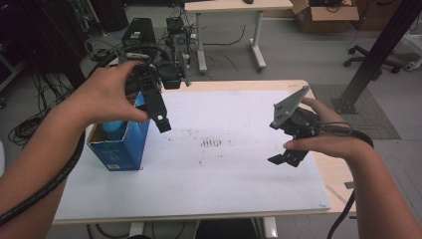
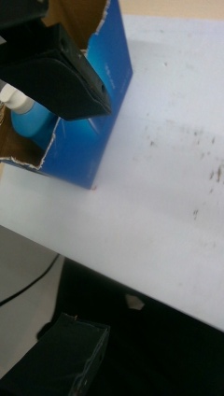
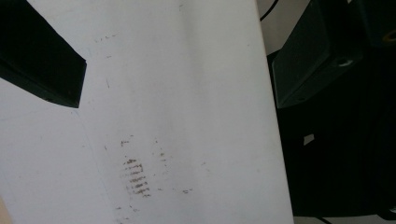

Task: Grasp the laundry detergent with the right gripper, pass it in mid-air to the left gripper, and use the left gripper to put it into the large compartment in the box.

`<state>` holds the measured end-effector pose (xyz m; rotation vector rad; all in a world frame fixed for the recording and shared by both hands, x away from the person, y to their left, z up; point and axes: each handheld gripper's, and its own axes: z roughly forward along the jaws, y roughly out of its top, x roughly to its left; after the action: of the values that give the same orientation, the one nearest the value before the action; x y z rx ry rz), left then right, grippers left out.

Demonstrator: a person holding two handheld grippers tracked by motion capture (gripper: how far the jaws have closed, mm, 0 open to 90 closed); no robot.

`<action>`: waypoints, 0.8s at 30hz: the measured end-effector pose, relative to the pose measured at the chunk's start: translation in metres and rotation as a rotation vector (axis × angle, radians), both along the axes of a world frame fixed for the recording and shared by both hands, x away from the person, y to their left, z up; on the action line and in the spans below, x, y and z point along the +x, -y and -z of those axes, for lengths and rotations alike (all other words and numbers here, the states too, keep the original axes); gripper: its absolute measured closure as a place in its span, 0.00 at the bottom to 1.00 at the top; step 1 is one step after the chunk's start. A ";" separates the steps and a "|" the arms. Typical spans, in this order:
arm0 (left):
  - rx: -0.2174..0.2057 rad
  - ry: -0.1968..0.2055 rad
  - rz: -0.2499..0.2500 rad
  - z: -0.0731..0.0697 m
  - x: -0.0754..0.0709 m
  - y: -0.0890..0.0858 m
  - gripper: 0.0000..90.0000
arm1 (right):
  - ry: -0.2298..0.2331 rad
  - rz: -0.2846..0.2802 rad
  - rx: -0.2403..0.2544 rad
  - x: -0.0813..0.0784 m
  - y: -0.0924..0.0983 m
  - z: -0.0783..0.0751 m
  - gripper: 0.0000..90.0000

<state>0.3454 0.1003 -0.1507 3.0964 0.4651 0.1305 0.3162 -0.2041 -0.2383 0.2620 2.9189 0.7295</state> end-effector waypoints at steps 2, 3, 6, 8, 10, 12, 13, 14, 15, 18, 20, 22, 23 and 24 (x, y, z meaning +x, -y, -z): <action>0.001 -0.004 0.047 0.002 -0.002 0.002 0.00 | -0.004 -0.005 -0.006 0.000 -0.001 0.000 0.03; -0.008 -0.007 0.068 0.003 -0.003 0.003 0.00 | -0.005 -0.009 -0.010 0.001 -0.001 0.000 0.03; -0.018 0.004 0.156 0.006 -0.007 0.005 0.00 | -0.007 -0.014 -0.027 0.003 -0.002 0.000 0.03; -0.016 0.004 0.195 0.009 -0.009 0.006 0.00 | -0.012 -0.025 -0.032 0.004 -0.002 0.001 0.03; -0.010 -0.016 0.228 0.015 -0.011 0.008 0.00 | -0.026 -0.035 -0.039 0.006 -0.003 0.003 0.03; -0.003 -0.025 0.245 0.020 -0.009 0.010 0.00 | -0.037 -0.041 -0.053 0.010 -0.003 0.005 0.03; 0.003 -0.025 0.249 0.023 -0.008 0.010 0.00 | -0.041 -0.042 -0.063 0.011 -0.004 0.006 0.03; 0.017 -0.028 0.256 0.028 -0.006 0.011 0.00 | -0.040 -0.046 -0.068 0.013 -0.004 0.007 0.03; 0.029 -0.024 0.257 0.030 -0.004 0.012 0.00 | -0.043 -0.047 -0.077 0.016 -0.005 0.009 0.03; 0.050 -0.037 0.257 0.039 0.005 0.013 0.00 | -0.047 -0.054 -0.087 0.021 -0.005 0.011 0.03; 0.056 -0.046 0.269 0.043 0.009 0.014 0.00 | -0.052 -0.058 -0.099 0.025 -0.004 0.011 0.04; 0.059 -0.056 0.274 0.046 0.012 0.016 0.00 | -0.057 -0.054 -0.106 0.029 -0.003 0.011 0.03; 0.060 -0.054 0.278 0.048 0.014 0.016 0.00 | -0.061 -0.053 -0.110 0.031 -0.002 0.011 0.04; 0.052 -0.059 0.278 0.050 0.015 0.017 0.00 | -0.065 -0.051 -0.114 0.034 -0.001 0.011 0.03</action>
<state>0.3607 0.0835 -0.2003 3.1815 0.0289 0.0490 0.3500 -0.2028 -0.2491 0.2043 3.0252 0.5691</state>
